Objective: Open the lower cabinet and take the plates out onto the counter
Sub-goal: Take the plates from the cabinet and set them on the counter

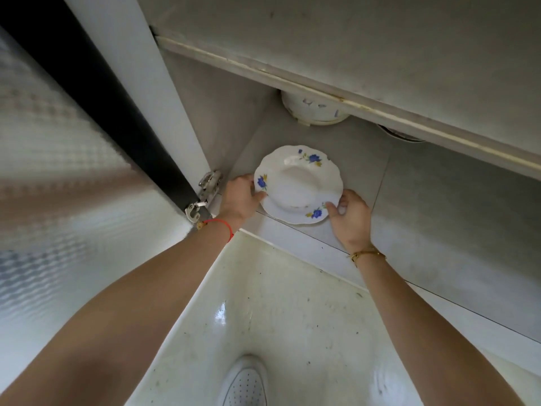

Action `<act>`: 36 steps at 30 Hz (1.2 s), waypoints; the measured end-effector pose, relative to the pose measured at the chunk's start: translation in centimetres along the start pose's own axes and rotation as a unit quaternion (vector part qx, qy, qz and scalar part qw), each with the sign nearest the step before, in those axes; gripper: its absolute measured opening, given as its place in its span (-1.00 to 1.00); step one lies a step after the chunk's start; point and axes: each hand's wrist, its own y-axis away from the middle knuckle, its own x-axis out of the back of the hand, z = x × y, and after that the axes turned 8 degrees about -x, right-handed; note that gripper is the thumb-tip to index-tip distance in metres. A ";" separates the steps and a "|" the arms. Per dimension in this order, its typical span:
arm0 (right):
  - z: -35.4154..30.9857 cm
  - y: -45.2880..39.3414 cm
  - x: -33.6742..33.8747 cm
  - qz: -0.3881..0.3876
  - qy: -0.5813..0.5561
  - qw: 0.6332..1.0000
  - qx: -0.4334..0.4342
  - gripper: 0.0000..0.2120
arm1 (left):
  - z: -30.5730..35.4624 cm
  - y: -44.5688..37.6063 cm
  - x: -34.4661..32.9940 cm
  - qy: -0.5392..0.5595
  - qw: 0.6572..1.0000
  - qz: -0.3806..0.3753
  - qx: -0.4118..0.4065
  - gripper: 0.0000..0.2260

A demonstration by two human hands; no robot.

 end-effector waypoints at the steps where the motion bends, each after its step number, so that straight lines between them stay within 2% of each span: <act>1: 0.0 0.7 0.1 0.001 -0.008 1.000 -0.001 -0.81 | -0.1 0.8 0.1 0.005 1.000 0.000 0.000 -0.81; 8: -0.9 5.4 1.4 -0.005 -0.072 0.997 -0.014 -0.71 | 0.8 7.0 2.2 0.042 0.997 0.056 -0.028 -0.80; 13: -2.6 9.1 4.2 -0.006 -0.073 0.997 -0.008 -0.70 | 3.2 11.2 5.0 0.047 0.995 0.078 -0.051 -0.75; 18: -5.8 13.8 8.2 -0.025 -0.075 0.997 -0.023 -0.70 | 6.1 15.6 8.6 0.051 0.995 0.077 -0.024 -0.73; 25: -12.6 23.6 17.2 -0.060 -0.051 0.995 -0.059 -0.67 | 13.1 26.6 16.6 0.105 0.991 0.087 0.011 -0.75; 36: -27.8 40.8 36.3 -0.121 -0.056 0.986 -0.103 -0.69 | 29.0 45.9 33.6 0.091 0.991 0.080 0.059 -0.78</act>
